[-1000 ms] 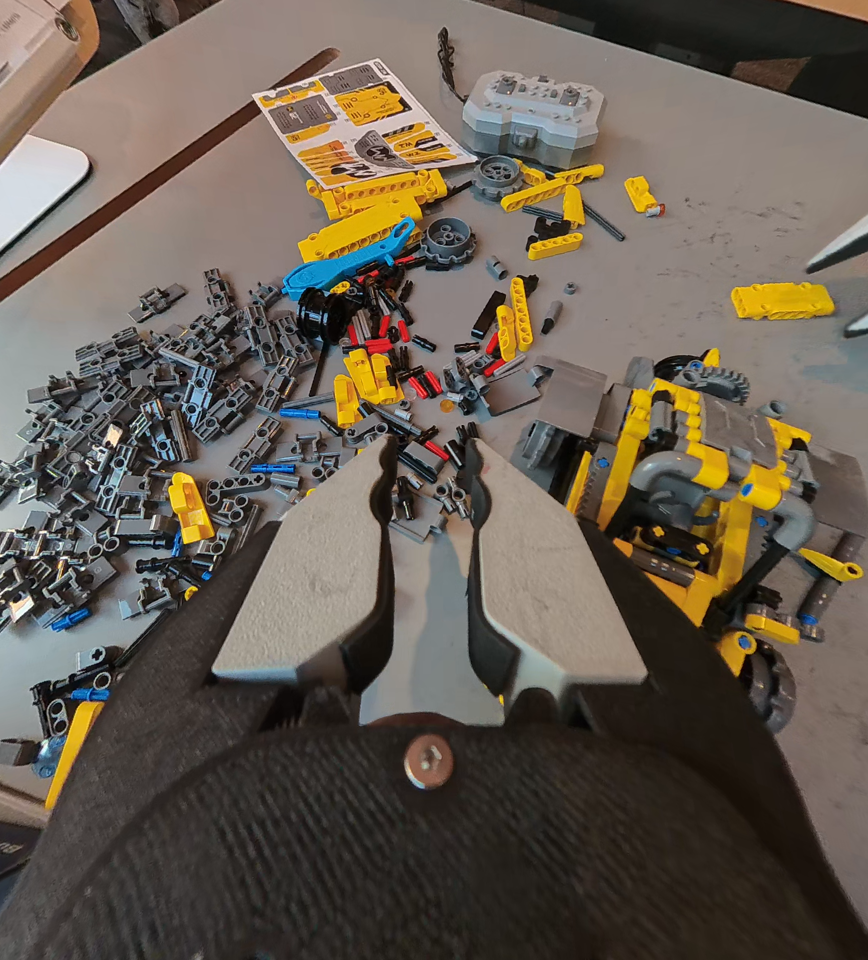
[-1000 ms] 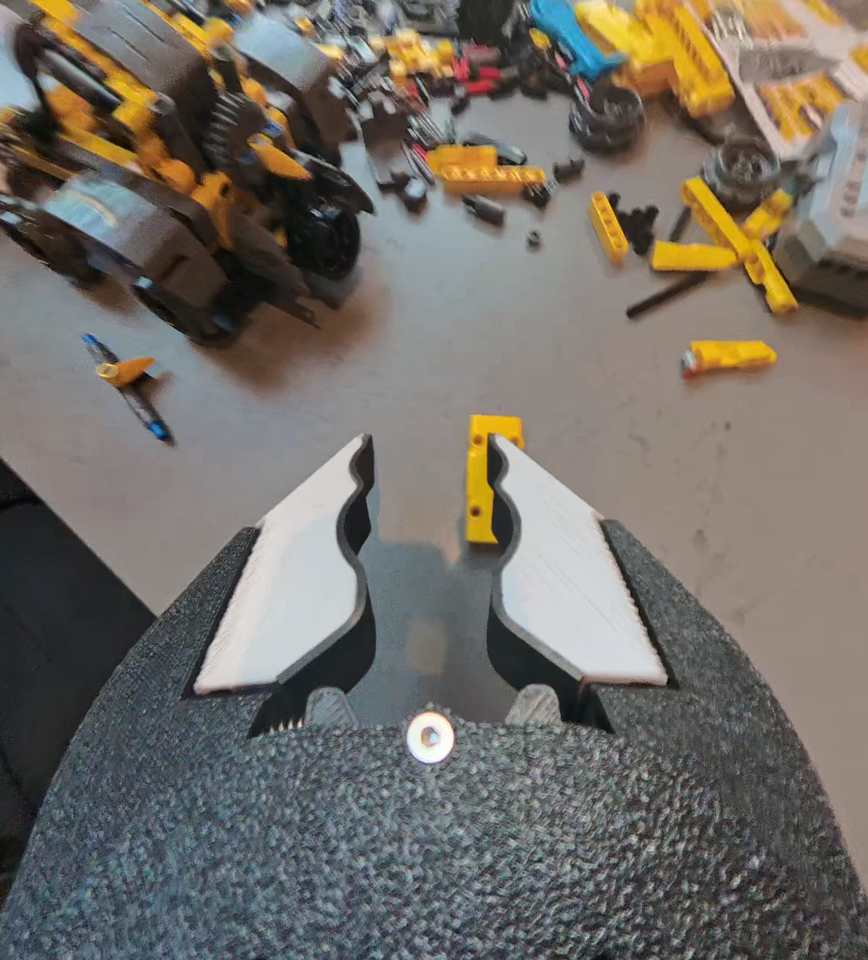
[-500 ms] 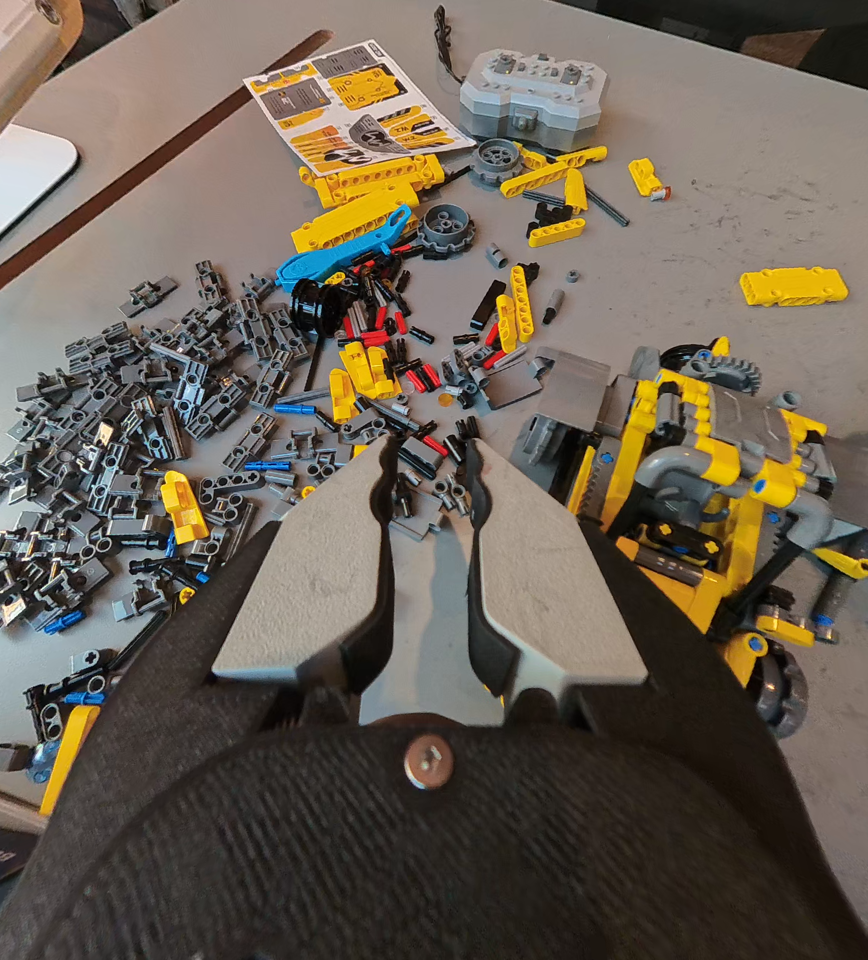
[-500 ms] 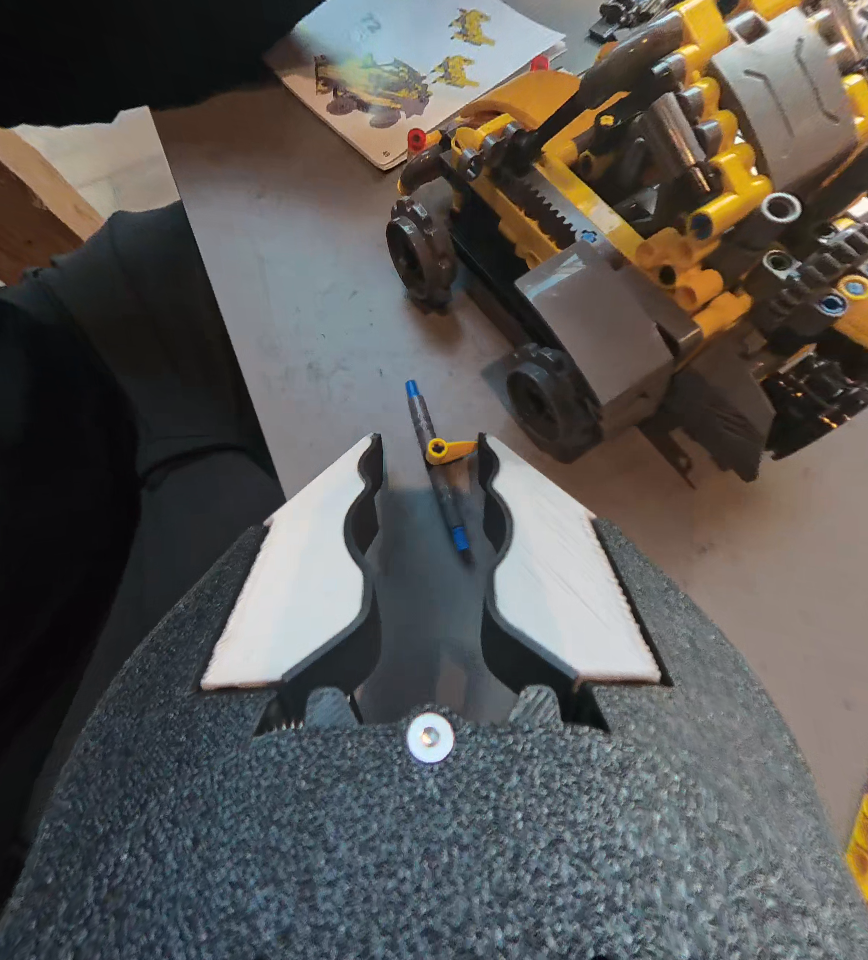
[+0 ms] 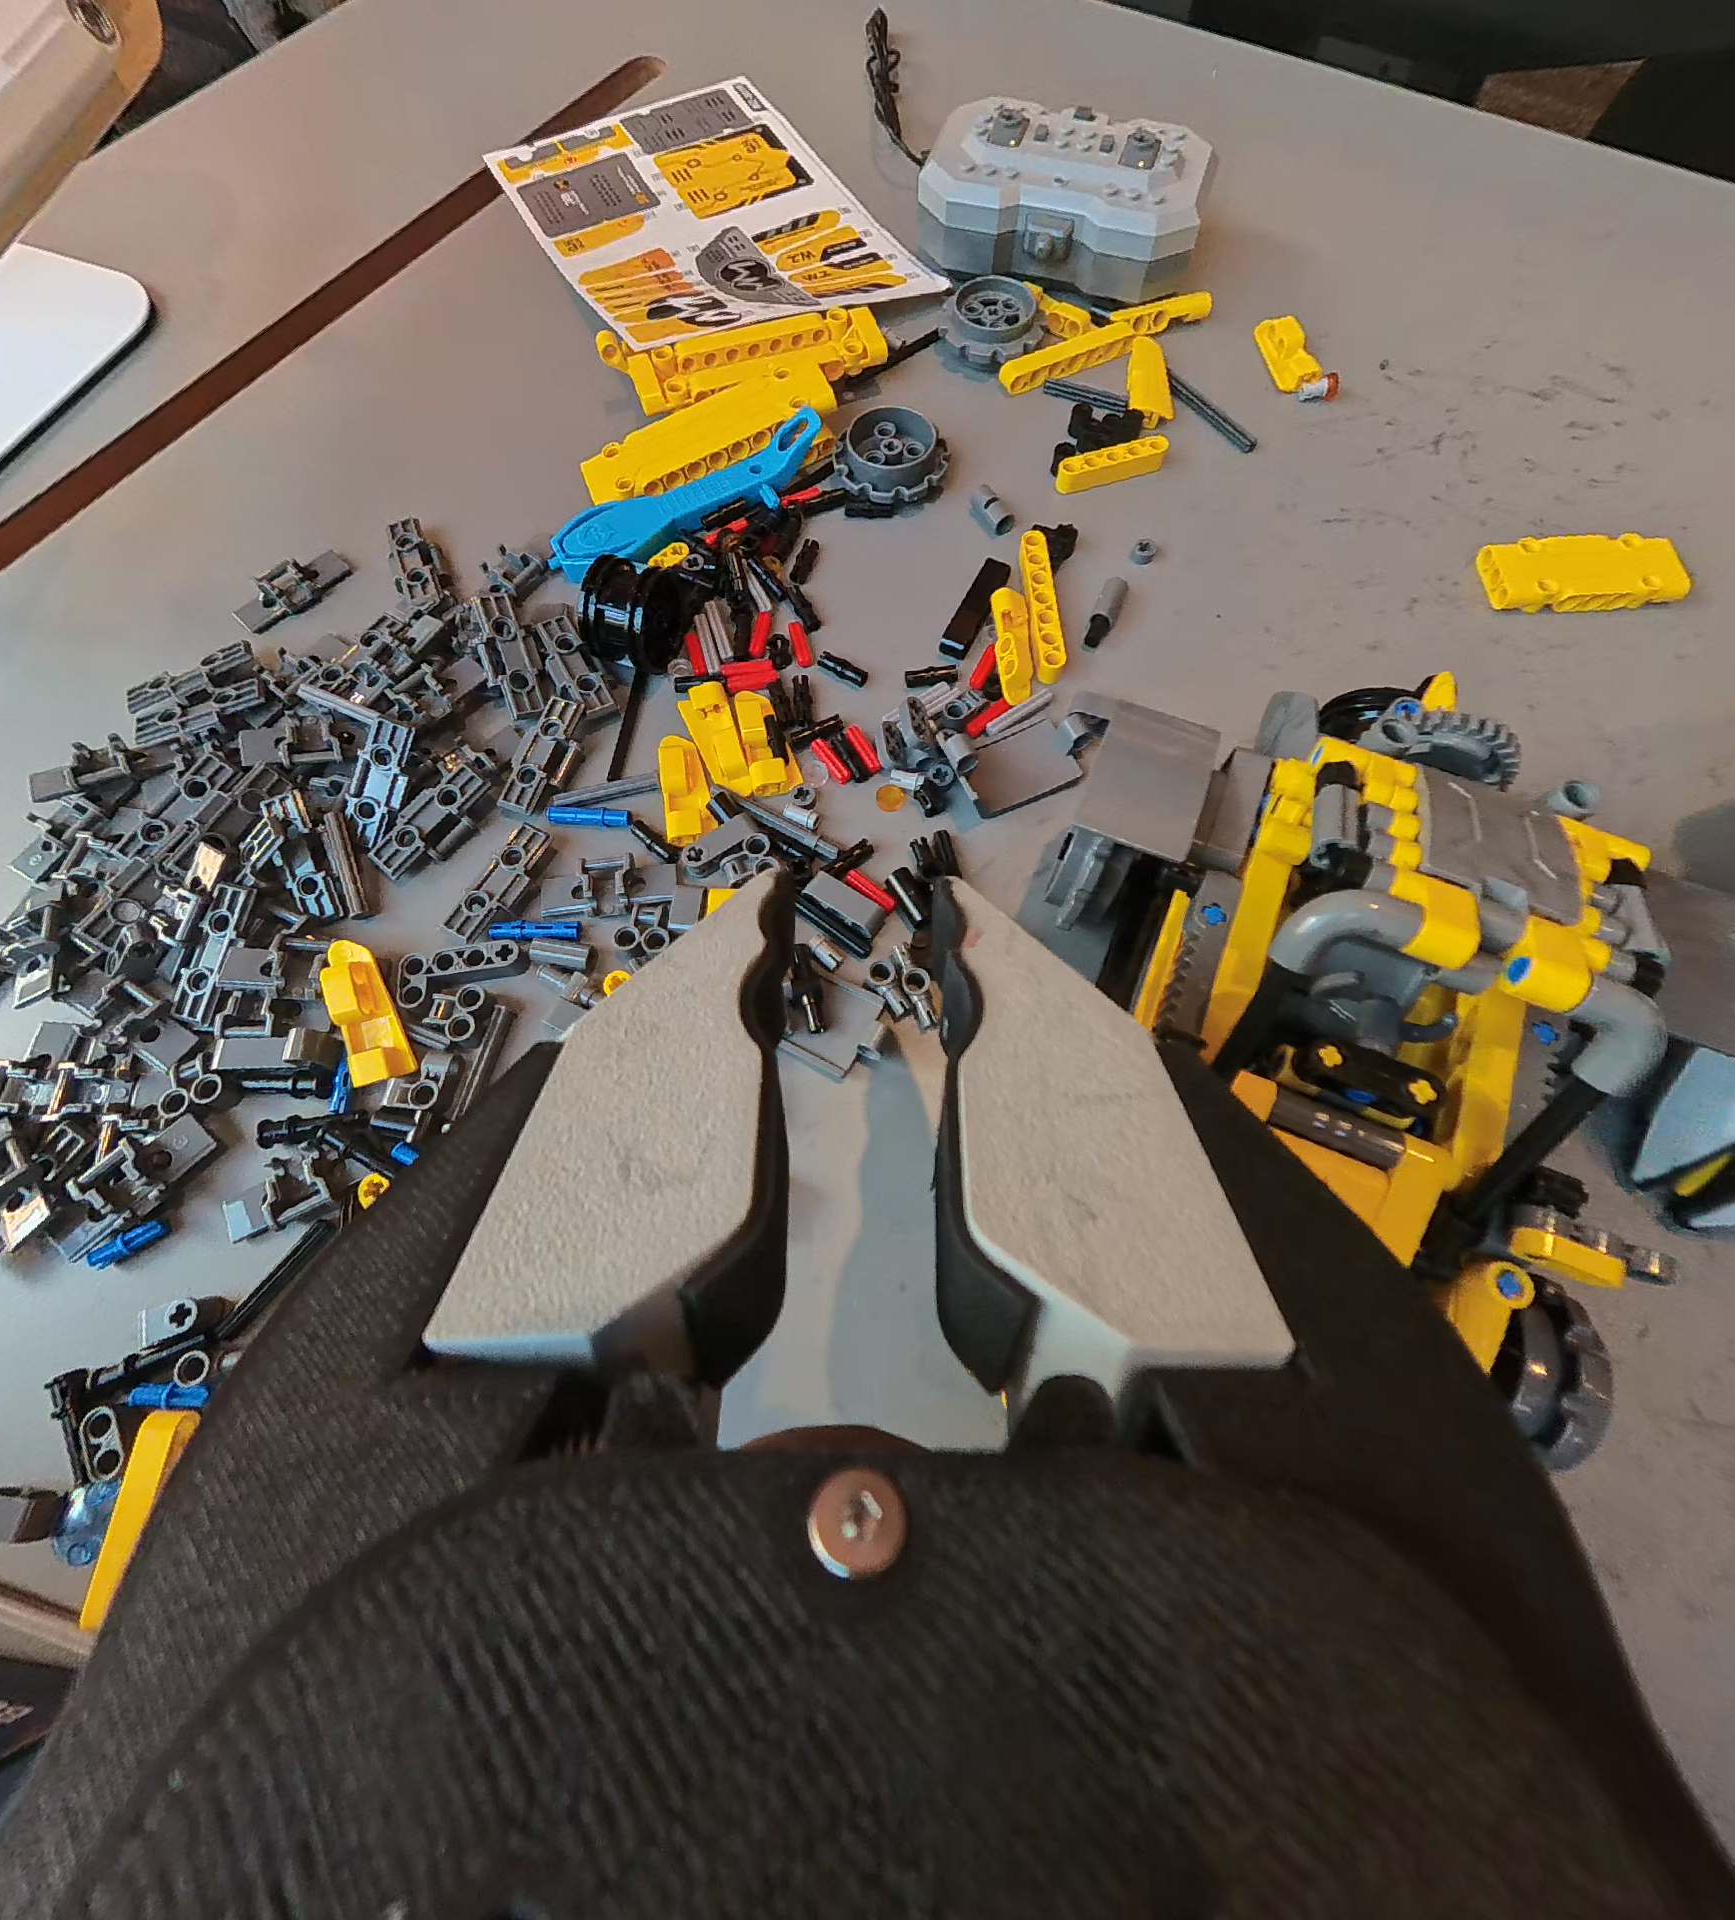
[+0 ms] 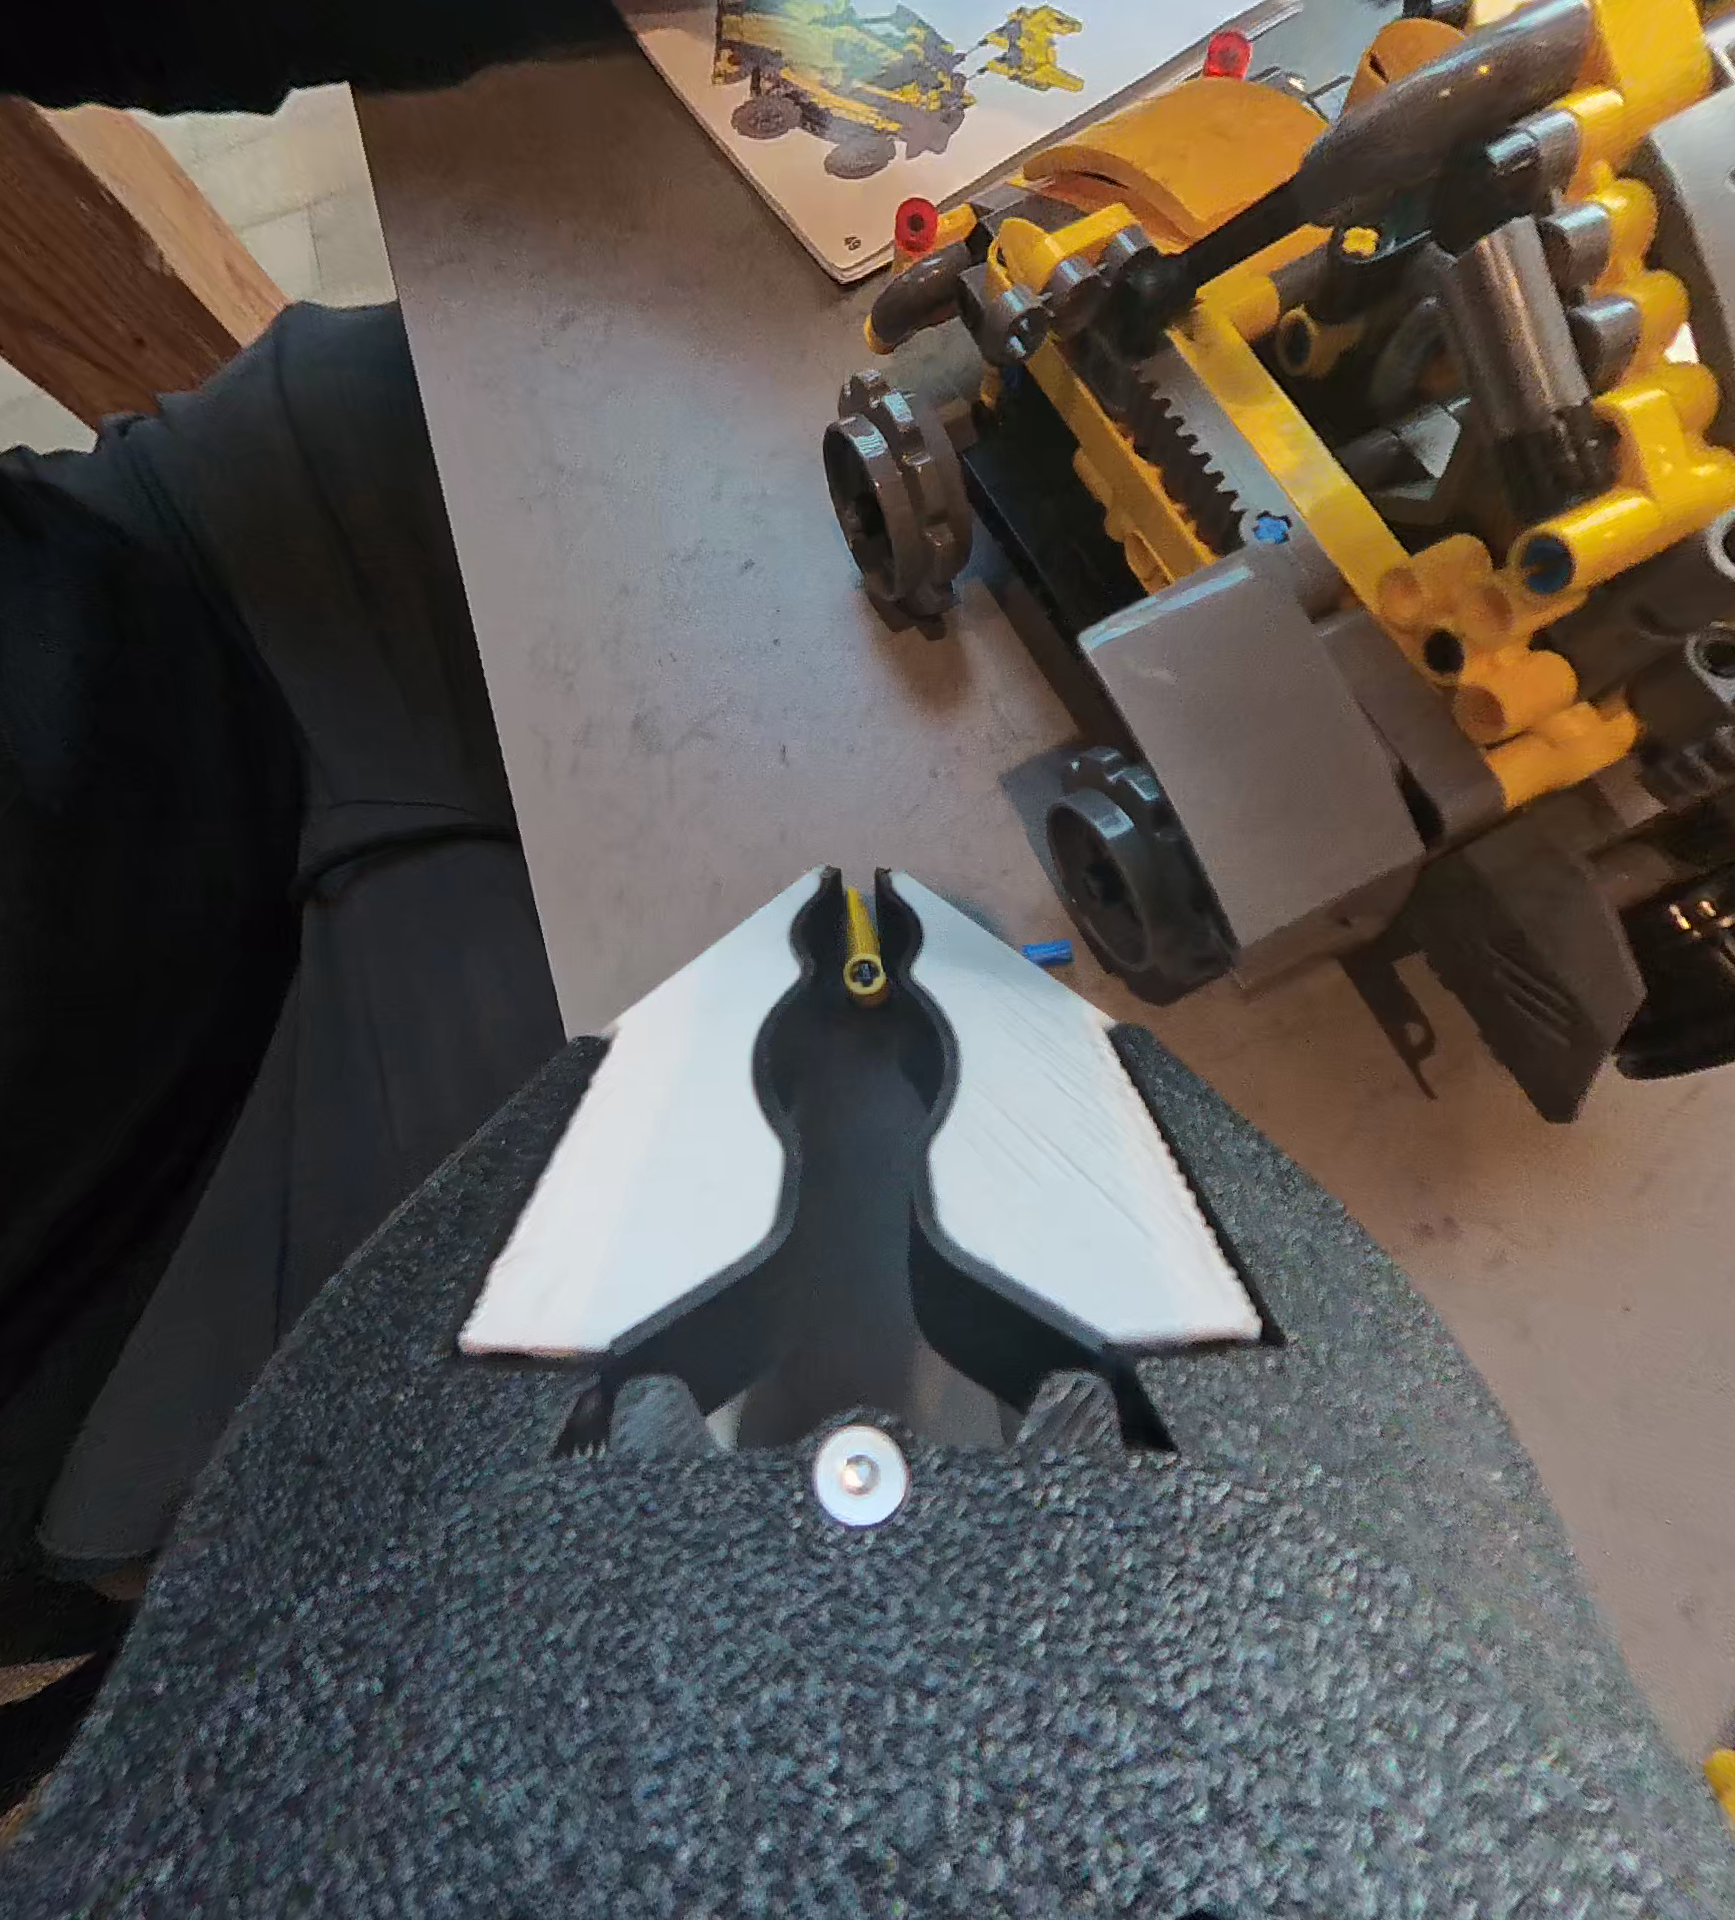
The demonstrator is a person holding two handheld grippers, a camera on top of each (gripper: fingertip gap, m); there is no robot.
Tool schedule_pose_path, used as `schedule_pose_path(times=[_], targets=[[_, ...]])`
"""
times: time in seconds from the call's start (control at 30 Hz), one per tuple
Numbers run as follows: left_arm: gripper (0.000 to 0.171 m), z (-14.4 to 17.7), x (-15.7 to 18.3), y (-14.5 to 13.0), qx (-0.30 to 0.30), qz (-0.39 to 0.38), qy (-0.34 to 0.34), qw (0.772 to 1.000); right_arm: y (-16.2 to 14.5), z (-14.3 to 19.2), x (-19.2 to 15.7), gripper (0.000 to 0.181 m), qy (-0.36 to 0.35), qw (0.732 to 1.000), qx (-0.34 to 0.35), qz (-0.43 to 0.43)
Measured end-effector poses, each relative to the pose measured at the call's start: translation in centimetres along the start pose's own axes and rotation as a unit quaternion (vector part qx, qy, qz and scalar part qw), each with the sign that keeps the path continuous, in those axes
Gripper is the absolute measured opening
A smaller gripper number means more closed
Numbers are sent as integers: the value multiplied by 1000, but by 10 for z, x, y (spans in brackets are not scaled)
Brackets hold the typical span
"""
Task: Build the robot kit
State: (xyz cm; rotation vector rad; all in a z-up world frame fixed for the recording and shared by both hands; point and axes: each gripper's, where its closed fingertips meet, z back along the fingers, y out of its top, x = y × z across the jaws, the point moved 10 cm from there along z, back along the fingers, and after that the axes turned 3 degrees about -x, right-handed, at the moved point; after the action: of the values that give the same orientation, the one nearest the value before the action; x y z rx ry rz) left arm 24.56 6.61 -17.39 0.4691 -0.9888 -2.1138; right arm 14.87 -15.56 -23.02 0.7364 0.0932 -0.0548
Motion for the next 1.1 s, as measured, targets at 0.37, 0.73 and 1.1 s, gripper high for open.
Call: schedule_pose_path(times=[0.37, 0.73, 1.1], targets=[[23, -1, 1, 0, -3, -2, 1, 1000, -4, 28, 1, 18, -29, 997, 63, -31], [23, -2, 2, -1, -4, -4, 2, 1000, -36, 48, -8, 21, -53, 992, 84, -81], [23, -3, 2, -1, -6, -5, 3, 1000, -37, 23, -29, 17, -29, 996, 55, -67]])
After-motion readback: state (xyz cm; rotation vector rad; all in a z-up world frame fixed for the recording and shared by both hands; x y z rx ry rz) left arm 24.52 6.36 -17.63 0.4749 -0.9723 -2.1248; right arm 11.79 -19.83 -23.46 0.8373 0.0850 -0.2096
